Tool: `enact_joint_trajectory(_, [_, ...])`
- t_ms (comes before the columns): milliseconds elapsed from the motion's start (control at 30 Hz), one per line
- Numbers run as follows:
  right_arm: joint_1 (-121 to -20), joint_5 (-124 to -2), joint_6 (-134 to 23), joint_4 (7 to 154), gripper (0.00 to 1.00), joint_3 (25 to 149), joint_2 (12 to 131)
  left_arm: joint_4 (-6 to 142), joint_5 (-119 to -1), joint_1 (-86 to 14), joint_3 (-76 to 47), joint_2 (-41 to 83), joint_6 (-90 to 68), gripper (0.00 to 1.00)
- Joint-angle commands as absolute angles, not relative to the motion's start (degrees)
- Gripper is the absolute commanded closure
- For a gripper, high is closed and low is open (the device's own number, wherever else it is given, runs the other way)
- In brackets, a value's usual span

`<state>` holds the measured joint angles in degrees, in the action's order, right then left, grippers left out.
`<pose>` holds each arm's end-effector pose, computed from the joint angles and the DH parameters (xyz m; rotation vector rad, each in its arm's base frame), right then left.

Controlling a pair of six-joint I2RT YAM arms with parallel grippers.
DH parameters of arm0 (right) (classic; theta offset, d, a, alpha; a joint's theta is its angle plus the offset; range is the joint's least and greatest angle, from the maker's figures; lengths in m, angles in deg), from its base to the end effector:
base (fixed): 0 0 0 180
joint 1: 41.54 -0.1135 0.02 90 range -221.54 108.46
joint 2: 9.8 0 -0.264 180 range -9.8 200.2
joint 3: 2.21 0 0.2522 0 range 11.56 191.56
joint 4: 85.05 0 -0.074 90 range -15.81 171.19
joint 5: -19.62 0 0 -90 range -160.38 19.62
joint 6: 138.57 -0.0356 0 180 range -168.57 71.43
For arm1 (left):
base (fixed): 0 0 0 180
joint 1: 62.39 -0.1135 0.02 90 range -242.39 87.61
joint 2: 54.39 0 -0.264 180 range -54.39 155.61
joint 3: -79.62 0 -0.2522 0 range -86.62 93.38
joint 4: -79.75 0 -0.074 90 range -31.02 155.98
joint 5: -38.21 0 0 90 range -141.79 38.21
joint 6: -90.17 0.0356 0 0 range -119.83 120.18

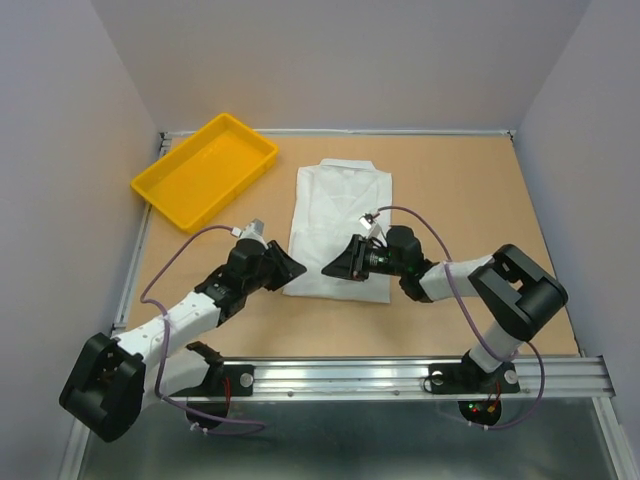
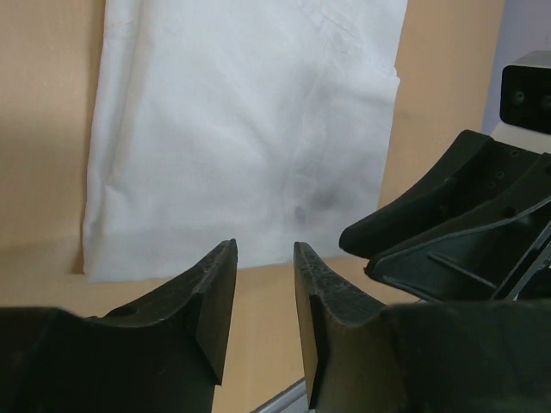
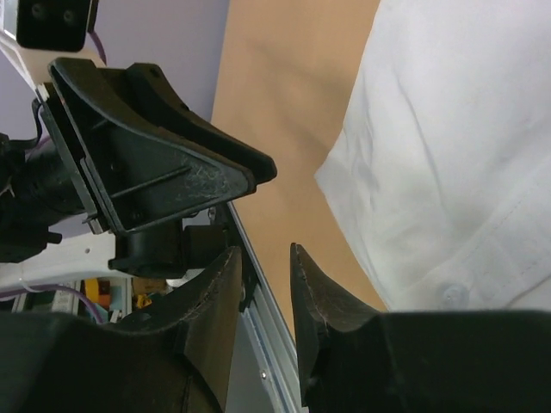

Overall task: Fold and stack the long sleeve shirts
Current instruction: Fold the shirt

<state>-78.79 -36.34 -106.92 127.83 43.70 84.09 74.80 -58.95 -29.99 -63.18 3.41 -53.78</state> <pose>0.2320 0.2015 0.1626 -0.0996 2.1559 1.6243 0.1783 -0.1184 0.2010 -0.3238 2.1625 -1.0420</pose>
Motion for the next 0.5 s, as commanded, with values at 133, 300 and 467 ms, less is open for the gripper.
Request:
enact_joint_trajectory(133, [-82.5,-38.6,-107.5,132.9,0.67,40.4,91.7,80.6,-55.6,-29.6,-63.8,14.3,-55.2,0.67])
enact_joint_trajectory(300, [-82.4,-40.3,-109.7,142.3,0.71,36.2,98.6,81.4,-52.8,-30.2,-66.9,17.3,-56.9,0.72])
enact_joint_trajectory(467, [-82.4,-40.2,-108.8,143.0,0.72,35.1,96.0,79.4,-52.2,-30.8,-67.6,14.4,-56.9,0.72])
